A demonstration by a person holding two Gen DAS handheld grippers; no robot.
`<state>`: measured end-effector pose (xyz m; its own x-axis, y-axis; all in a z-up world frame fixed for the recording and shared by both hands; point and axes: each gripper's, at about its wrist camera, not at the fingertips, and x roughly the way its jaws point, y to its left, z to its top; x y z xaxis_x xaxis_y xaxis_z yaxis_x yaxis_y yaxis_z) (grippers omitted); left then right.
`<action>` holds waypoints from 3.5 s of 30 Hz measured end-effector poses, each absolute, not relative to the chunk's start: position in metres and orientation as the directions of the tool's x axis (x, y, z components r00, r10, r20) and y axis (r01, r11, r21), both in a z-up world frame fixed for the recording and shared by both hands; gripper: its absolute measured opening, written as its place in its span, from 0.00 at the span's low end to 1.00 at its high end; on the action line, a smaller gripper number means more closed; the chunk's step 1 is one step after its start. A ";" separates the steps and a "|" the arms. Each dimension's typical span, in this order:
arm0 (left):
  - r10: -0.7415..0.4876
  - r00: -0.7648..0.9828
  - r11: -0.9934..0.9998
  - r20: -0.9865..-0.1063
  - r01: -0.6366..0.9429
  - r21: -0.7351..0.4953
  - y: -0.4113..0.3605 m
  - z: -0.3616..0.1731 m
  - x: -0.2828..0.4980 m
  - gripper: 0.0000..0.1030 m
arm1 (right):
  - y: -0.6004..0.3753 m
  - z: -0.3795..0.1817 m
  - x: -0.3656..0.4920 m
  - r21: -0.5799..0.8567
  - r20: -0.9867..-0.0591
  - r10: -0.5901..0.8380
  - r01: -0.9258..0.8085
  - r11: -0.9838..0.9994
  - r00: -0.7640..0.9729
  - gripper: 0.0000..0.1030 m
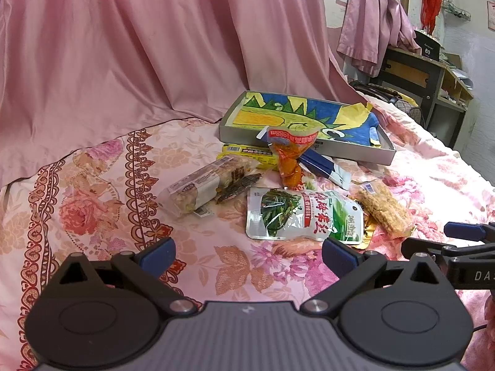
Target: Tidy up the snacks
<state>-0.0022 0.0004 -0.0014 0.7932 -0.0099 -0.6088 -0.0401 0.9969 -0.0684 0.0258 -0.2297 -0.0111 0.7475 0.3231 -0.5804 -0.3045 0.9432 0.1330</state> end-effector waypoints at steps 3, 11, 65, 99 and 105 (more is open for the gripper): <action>-0.010 0.793 0.997 -0.609 -0.040 -0.068 0.001 -0.001 -0.002 1.00 | -0.230 -0.011 0.026 0.133 -0.581 0.323 -0.304 0.943 0.747 1.00; -0.012 0.793 0.997 -0.609 -0.039 -0.070 0.001 -0.001 -0.002 1.00 | -0.229 -0.011 0.026 0.133 -0.582 0.323 -0.304 0.943 0.746 1.00; -0.230 0.603 0.865 -0.763 0.486 0.123 -0.050 -0.031 0.141 1.00 | -0.268 -0.063 0.173 0.227 -0.742 0.322 -0.231 0.946 0.589 1.00; -0.194 0.472 0.790 -0.860 0.595 0.149 -0.073 -0.040 0.137 0.93 | -0.266 -0.058 0.165 0.237 -0.702 0.365 -0.283 0.929 0.611 0.75; -0.216 0.533 0.724 -0.818 0.649 0.232 -0.075 -0.039 0.153 0.95 | -0.271 -0.061 0.168 0.275 -0.703 0.382 -0.266 0.924 0.601 0.79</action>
